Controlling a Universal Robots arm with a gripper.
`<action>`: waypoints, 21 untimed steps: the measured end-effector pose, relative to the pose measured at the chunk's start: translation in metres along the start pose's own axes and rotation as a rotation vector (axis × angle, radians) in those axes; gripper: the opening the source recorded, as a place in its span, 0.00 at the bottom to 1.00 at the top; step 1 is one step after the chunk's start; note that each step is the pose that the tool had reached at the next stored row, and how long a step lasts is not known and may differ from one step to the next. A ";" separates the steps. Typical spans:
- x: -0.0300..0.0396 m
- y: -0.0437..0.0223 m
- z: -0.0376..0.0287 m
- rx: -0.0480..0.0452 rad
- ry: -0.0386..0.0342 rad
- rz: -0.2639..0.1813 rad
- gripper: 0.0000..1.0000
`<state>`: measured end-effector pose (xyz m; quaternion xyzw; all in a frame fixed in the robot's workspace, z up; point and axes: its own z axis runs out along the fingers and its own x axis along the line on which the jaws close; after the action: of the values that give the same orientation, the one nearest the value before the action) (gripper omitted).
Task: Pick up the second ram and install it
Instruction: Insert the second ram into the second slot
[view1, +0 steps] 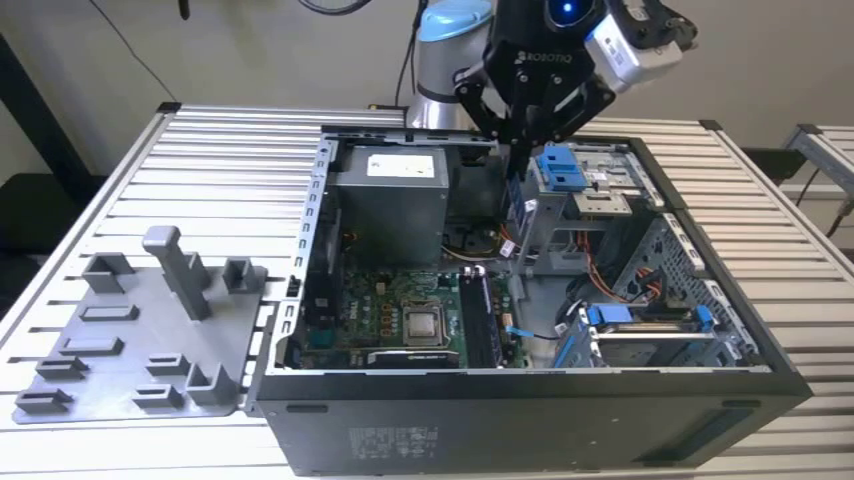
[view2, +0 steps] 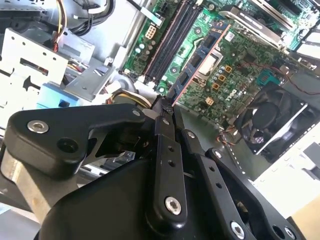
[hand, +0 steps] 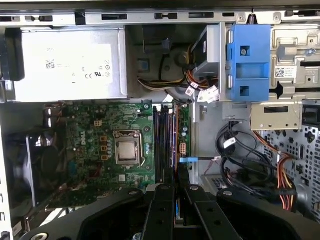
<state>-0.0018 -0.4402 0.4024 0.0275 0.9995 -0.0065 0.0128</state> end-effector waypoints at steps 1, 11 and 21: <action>0.0000 0.0000 0.0009 0.0002 -0.0001 0.000 0.14; 0.0002 0.0001 0.0085 0.0010 -0.0001 0.000 0.14; 0.0004 0.0002 0.0165 0.0015 -0.0001 0.000 0.14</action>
<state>-0.0018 -0.4402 0.3859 0.0275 0.9995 -0.0073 0.0128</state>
